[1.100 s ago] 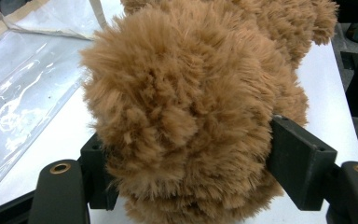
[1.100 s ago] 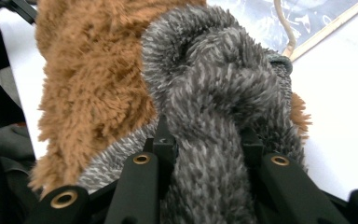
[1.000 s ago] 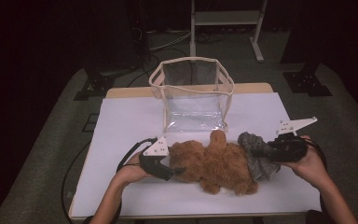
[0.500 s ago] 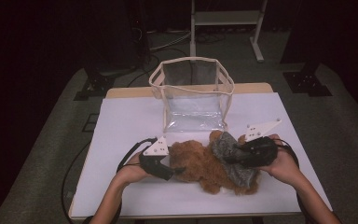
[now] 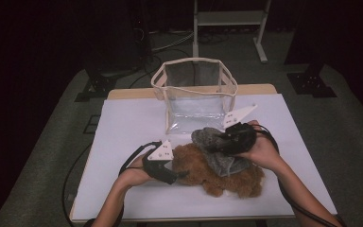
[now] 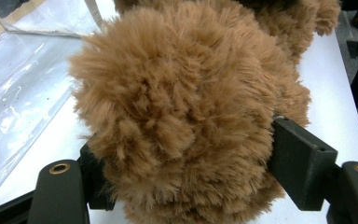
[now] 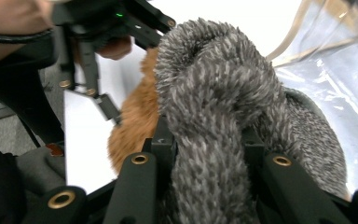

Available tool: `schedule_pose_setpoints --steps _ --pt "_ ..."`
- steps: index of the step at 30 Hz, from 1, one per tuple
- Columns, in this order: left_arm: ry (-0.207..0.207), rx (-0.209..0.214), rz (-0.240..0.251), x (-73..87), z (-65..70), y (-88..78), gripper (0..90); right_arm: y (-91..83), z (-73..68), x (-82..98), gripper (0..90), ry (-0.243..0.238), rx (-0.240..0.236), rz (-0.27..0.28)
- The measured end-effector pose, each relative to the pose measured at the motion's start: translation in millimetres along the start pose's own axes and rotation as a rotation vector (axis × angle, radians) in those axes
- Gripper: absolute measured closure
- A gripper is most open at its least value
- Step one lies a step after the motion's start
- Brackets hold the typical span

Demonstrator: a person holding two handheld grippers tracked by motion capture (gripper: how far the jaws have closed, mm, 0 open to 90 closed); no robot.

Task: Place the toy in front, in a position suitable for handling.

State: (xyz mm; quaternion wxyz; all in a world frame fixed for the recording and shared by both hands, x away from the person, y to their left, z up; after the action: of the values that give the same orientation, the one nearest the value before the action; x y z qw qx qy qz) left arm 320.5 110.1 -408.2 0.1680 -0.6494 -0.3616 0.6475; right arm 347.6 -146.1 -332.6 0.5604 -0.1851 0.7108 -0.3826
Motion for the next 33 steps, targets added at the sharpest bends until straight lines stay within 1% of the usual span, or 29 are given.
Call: schedule_pose_setpoints --steps 2,3,5,6,8,10,12,13,15,17,18,19,20,21,22,23,24,27,28,29,30,31,33 --pt "0.008 -0.002 -0.002 0.5 0.6 0.0 27.0 11.2 4.3 -1.6 66.1 -0.001 0.016 -0.044" --pt "0.009 -0.002 -0.002 0.9 0.7 0.2 27.1 15.6 8.9 0.0 66.0 0.010 0.011 -0.059" --pt "0.008 -0.001 -0.001 1.2 0.8 0.3 27.1 17.3 14.9 4.2 66.0 0.053 -0.006 -0.065" --pt "0.012 0.000 -0.001 1.4 0.8 0.4 27.1 17.9 17.8 8.1 65.6 0.070 -0.021 -0.080" --pt "0.023 0.006 -0.006 1.6 1.5 0.1 26.9 18.4 18.6 13.4 65.6 0.085 -0.056 -0.103" --pt "0.016 0.013 -0.008 1.5 1.7 -0.4 23.8 17.3 15.9 17.9 66.2 0.084 -0.073 -0.109" --pt "0.009 0.012 -0.023 1.6 1.0 -0.8 18.7 17.2 11.7 20.9 67.4 0.075 -0.070 -0.104" --pt "0.003 0.018 -0.026 1.1 0.5 -0.3 15.8 18.1 7.3 23.0 68.1 0.073 -0.070 -0.104" --pt "-0.023 0.033 -0.016 -2.2 1.5 1.1 9.5 19.2 0.1 26.2 68.7 0.058 -0.071 -0.094" --pt "-0.011 0.041 -0.005 -6.9 3.8 1.9 9.5 19.7 -7.4 28.4 69.0 0.037 -0.074 -0.089" --pt "0.002 0.044 -0.007 -8.7 4.6 2.0 9.5 19.5 -13.7 29.2 69.1 0.030 -0.070 -0.085" --pt "0.015 0.052 -0.007 -10.5 6.7 2.1 10.9 19.4 -16.8 29.6 69.1 0.018 -0.066 -0.084" --pt "0.042 0.050 -0.012 -11.1 9.8 1.4 14.8 18.9 -21.2 30.1 69.1 0.011 -0.065 -0.084" --pt "0.060 0.045 -0.017 -10.5 11.9 0.4 20.8 17.3 -24.9 30.6 69.0 -0.010 -0.062 -0.085" --pt "0.066 0.043 -0.021 -10.0 12.8 -0.3 24.0 15.3 -27.2 30.5 69.0 -0.016 -0.060 -0.083" --pt "0.064 0.044 -0.026 -9.1 14.1 -0.7 26.1 13.2 -28.0 30.0 69.1 -0.024 -0.059 -0.076" --pt "0.070 0.042 -0.033 -8.6 14.8 -0.9 27.9 8.2 -28.9 28.4 69.1 -0.018 -0.056 -0.065" --pt "0.093 0.032 -0.042 -6.9 16.7 -2.2 29.8 -3.4 -22.2 23.7 69.2 -0.023 -0.035 -0.048" --pt "0.097 0.032 -0.044 -6.5 17.2 -2.5 29.9 -9.2 -18.5 22.3 69.3 -0.003 -0.018 -0.043" --pt "0.100 0.031 -0.043 -5.8 17.5 -2.9 29.9 -12.0 -14.7 22.6 69.3 0.001 -0.012 -0.037" --pt "0.103 0.030 -0.044 -5.6 17.4 -3.2 29.9 -16.3 -9.2 24.2 69.3 0.024 -0.004 -0.033" --pt "0.106 0.030 -0.044 -5.2 17.2 -3.6 29.9 -18.8 -5.5 26.1 69.3 0.033 0.004 -0.029" --pt "0.106 0.034 -0.038 -4.3 16.8 -3.7 29.8 -26.1 3.6 34.9 69.3 0.069 0.008 -0.010"
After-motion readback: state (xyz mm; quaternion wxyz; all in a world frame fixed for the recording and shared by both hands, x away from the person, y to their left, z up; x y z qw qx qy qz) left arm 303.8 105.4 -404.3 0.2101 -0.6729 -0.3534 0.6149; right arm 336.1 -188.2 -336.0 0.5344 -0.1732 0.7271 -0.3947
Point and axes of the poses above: each handheld gripper's, and its own axes: y roughly forward along the jaws, x roughly out of its underside, z roughly to its right, the point moved 1 cm from there along y, roughly forward along the jaws, and after that the axes turned 8 degrees about -z, right-handed, at the moved point
